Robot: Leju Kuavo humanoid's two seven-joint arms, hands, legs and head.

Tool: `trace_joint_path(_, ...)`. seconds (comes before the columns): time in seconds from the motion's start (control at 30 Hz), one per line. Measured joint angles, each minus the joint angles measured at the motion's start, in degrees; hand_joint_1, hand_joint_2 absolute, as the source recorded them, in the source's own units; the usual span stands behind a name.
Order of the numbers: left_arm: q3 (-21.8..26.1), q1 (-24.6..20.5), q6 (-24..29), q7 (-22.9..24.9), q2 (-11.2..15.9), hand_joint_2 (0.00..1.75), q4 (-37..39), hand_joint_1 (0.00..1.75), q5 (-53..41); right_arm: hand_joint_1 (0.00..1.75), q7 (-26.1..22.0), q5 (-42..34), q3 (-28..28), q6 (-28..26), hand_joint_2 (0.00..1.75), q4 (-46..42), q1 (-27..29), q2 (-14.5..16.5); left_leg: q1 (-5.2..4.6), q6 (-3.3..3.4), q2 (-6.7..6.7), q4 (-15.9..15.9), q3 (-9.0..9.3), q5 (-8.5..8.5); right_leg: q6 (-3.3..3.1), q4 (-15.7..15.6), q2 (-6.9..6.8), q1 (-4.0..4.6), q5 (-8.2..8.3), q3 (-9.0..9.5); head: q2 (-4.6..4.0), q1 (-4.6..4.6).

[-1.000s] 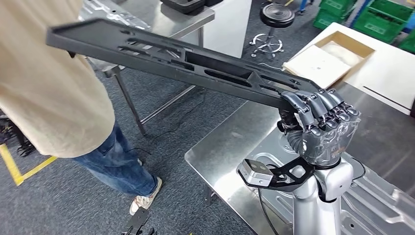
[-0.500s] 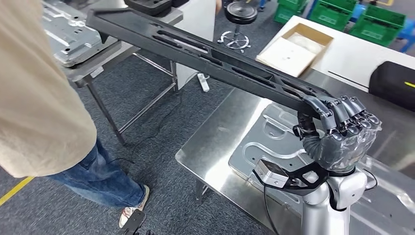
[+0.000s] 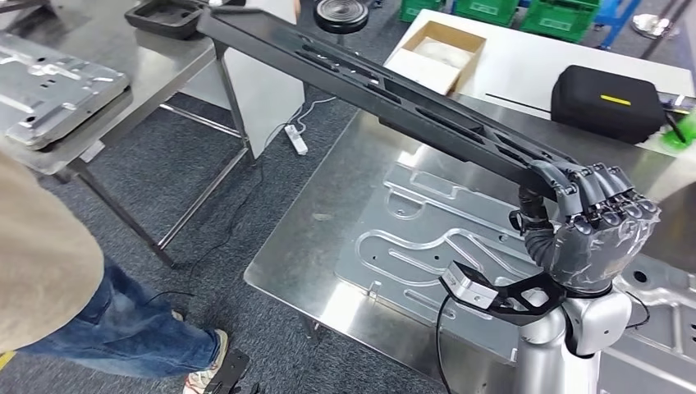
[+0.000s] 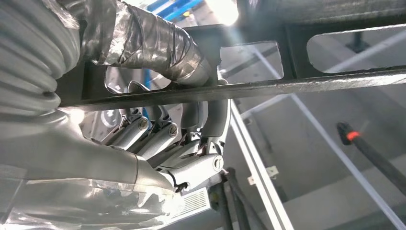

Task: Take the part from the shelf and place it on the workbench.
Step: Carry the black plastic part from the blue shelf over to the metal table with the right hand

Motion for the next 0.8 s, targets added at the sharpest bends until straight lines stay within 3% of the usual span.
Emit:
trace_joint_path(0.03, -0.01, 0.08, -0.05, -0.03, 0.02, 1.75, -0.01, 0.0, 0.16, 1.75, 0.0, 0.08, -0.46, 0.01, 1.75, 0.19, 0.05, -0.01, 0.01, -0.06, -0.08, 2.02, -1.31, -0.04, -0.03, 0.83, 0.49, 0.01, -0.41, -0.34, 0.0, -0.01)
trace_joint_path(0.07, -0.01, 0.12, -0.1, -0.1, 0.04, 1.75, -0.02, 0.0, 0.38, 1.75, 0.0, 0.21, -0.99, 0.01, 1.75, 0.39, 0.09, -0.01, 0.03, -0.09, -0.09, 2.04, -1.72, 0.95, 0.07, 1.85, 0.92, -0.02, -0.94, -0.71, 0.0, 0.0)
trace_joint_path(0.17, -0.04, 0.0, -0.26, -0.42, 0.15, 1.75, -0.09, 0.0, 1.16, 1.75, 0.0, 0.67, -2.98, 0.01, 1.75, 1.32, 0.02, -0.04, 0.11, -0.01, -0.36, -4.92, 0.52, 5.33, 0.79, 5.84, 1.63, -0.11, -3.1, -2.11, 0.0, 0.0)
trace_joint_path(0.2, -0.06, -0.05, -0.33, -0.5, 0.17, 1.75, -0.1, 0.0, 1.4, 1.75, 0.0, 0.71, -3.74, 0.01, 1.75, 1.79, -0.05, -0.05, 0.08, 0.2, -0.55, -6.24, 0.93, 5.68, 1.13, 7.14, 1.79, -0.1, -3.76, -2.74, 0.0, 0.0)
trace_joint_path(0.3, -0.16, -0.04, -0.41, -0.7, 0.23, 1.75, -0.12, 0.0, 2.09, 1.75, 0.0, -0.01, -6.52, 0.03, 1.75, 3.75, -0.36, -0.07, -0.17, 1.23, -0.82, -6.06, 0.48, 5.24, 1.98, 8.83, 2.05, -0.08, -4.49, -3.92, 0.0, 0.01)
trace_joint_path(0.37, -0.28, -0.07, -0.38, -0.8, 0.26, 1.75, -0.16, 0.0, 2.62, 1.75, 0.0, -1.06, -9.08, 0.03, 1.75, 5.37, -0.79, -0.07, -0.11, 2.04, -0.69, -6.69, 0.56, 5.72, 2.46, 9.65, 1.47, -0.15, -5.2, -4.25, 0.0, 0.03)
trace_joint_path(0.47, -0.5, -0.07, -0.3, -0.84, 0.29, 1.75, -0.24, 0.0, 2.99, 1.75, 0.0, -2.07, -12.58, 0.03, 1.75, 7.78, -1.45, -0.03, -0.07, 2.68, -0.47, -7.42, 0.75, 6.16, 3.23, 16.57, 0.19, -0.36, -9.22, -7.45, 0.0, 0.08)
trace_joint_path(0.53, -0.57, 0.07, -0.26, -0.84, 0.36, 1.75, -0.24, 0.0, 3.35, 1.75, 0.04, -2.48, -14.27, 0.03, 1.75, 9.83, -1.74, 0.01, -0.11, 2.71, -0.26, -7.49, 0.76, 6.18, 3.45, 20.71, 0.02, -0.52, -10.22, -9.57, 0.0, 0.07)
trace_joint_path(0.6, -0.7, 0.12, -0.25, -0.85, 0.38, 1.75, -0.24, 0.0, 3.81, 1.75, 0.35, -2.77, -16.02, 0.03, 1.75, 12.25, -2.2, 0.06, -0.11, 2.65, -0.15, -7.5, 0.85, 6.14, 3.29, 18.11, -0.1, -0.6, -7.46, -8.5, 0.0, 0.06)
trace_joint_path(0.67, -0.87, 0.12, -0.26, -0.86, 0.38, 1.75, -0.24, 0.0, 4.05, 1.75, 0.89, -2.86, -17.56, 0.02, 1.75, 14.17, -2.78, 0.09, -0.16, 2.45, -0.13, -7.62, 0.95, 6.1, 2.81, 11.43, -0.54, -0.37, -4.25, -5.47, 0.0, 0.07)
trace_joint_path(0.73, -0.98, 0.17, -0.27, -0.89, 0.38, 1.75, -0.24, 0.0, 4.19, 1.75, 1.25, -2.86, -18.52, 0.01, 1.75, 15.48, -3.36, 0.09, -0.22, 1.91, -0.07, -8.05, 1.01, 6.29, 2.26, 7.33, -0.9, 0.12, -3.27, -3.75, 0.0, 0.06)
trace_joint_path(0.8, -1.04, 0.21, -0.27, -0.91, 0.37, 1.75, -0.24, 0.0, 4.42, 1.75, 1.81, -2.83, -19.15, 0.01, 1.75, 16.43, -3.7, 0.09, -0.18, 1.17, 0.04, -8.91, 1.33, 6.67, 1.74, 6.15, -0.79, 0.41, -3.05, -3.36, 0.0, 0.04)
